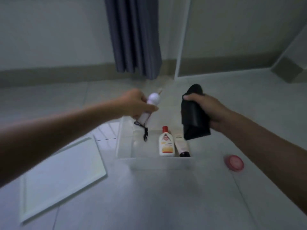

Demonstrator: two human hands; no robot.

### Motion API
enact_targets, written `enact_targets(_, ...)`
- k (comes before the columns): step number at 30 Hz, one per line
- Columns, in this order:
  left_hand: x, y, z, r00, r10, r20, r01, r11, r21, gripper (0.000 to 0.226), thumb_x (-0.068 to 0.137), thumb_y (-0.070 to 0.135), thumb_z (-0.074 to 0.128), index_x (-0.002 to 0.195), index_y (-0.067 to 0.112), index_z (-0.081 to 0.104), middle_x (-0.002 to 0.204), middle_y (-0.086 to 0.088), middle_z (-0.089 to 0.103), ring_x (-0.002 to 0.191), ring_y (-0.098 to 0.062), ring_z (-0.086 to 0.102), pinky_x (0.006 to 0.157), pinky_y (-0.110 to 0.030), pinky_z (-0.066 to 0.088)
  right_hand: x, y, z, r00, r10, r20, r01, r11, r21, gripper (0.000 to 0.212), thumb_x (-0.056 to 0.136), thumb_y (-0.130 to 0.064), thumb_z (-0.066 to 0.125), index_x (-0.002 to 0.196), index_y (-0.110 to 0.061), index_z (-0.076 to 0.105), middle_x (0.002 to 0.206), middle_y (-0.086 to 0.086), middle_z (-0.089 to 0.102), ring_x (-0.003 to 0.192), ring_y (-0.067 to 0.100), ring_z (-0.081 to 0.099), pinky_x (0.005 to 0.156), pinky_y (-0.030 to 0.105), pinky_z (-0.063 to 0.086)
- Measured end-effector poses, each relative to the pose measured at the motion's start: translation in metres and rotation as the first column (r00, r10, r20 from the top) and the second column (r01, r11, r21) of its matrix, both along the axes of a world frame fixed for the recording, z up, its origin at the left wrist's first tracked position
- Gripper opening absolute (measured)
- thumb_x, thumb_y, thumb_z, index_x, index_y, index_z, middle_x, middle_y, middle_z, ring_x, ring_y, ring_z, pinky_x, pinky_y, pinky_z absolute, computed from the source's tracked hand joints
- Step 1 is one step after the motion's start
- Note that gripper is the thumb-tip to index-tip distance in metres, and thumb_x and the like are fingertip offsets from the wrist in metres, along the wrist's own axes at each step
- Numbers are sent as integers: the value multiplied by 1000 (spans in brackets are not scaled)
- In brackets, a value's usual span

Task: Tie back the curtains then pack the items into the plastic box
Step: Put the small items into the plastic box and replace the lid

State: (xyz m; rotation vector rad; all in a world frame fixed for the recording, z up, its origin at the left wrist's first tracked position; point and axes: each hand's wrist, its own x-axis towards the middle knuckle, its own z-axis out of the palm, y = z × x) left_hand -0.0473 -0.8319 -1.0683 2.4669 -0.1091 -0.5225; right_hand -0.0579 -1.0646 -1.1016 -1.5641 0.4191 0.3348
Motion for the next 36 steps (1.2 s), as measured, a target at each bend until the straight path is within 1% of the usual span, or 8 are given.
enact_targets(6,-28,17,-64,917,240,-319,-289,950,-116,43,84,35,69,99,-4,59,64,-9,61,51,-15,60,54,-21,56,-13,78,-46,988,90,-127,-109,982,-155,48,76,-35,76,111,-6,61,100,10,69,87,23,67,62,28,51)
enact_targets(13,-25,-5,-91,892,166,-421,-138,986,97,30,95,5,46,66,4,44,46,-7,56,42,-17,55,35,-19,46,-4,102,-89,985,114,-132,-157,910,-384,57,74,-36,76,121,-11,56,109,8,65,96,26,64,86,42,55)
enact_targets(17,-21,-3,-108,940,63,-335,46,950,308,17,80,4,65,76,10,50,62,-2,56,54,-14,55,57,-23,48,3,109,-110,975,132,-179,-204,852,-482,61,73,-38,79,123,-10,55,114,9,64,99,28,63,82,38,55)
enact_targets(23,-17,-3,-126,933,-13,-360,147,926,347,33,78,5,65,110,6,59,101,-6,68,96,-21,65,91,-29,52,4,110,-122,975,129,-181,-216,738,-639,71,68,-47,81,116,-7,48,107,5,57,100,28,59,71,33,47)
enact_targets(26,-17,-2,-125,962,-28,-272,133,917,376,17,82,3,60,98,8,53,83,-5,58,83,-20,56,81,-26,50,4,114,-125,970,178,-163,-241,665,-706,68,68,-50,80,113,-6,54,109,8,63,97,28,62,71,33,49)
enact_targets(30,-20,1,-129,977,-68,-200,151,886,437,28,85,2,54,113,6,56,107,-11,60,85,-23,55,72,-28,44,2,118,-126,964,219,-151,-259,639,-725,64,75,-41,78,120,-7,48,119,13,58,104,31,58,75,35,47)
enact_targets(33,-24,0,-132,984,-61,-168,127,899,419,32,86,4,54,118,6,53,109,-11,58,97,-26,59,71,-29,43,1,117,-124,962,232,-142,-263,663,-701,64,76,-34,79,123,-7,45,122,13,57,106,31,59,84,39,52)
enact_targets(36,-35,5,-120,997,-59,55,34,928,371,19,90,6,52,109,2,52,99,-10,57,84,-25,54,68,-30,43,-2,114,-124,949,280,-143,-304,699,-648,66,72,-26,83,124,-11,45,121,12,56,104,29,59,86,41,53)
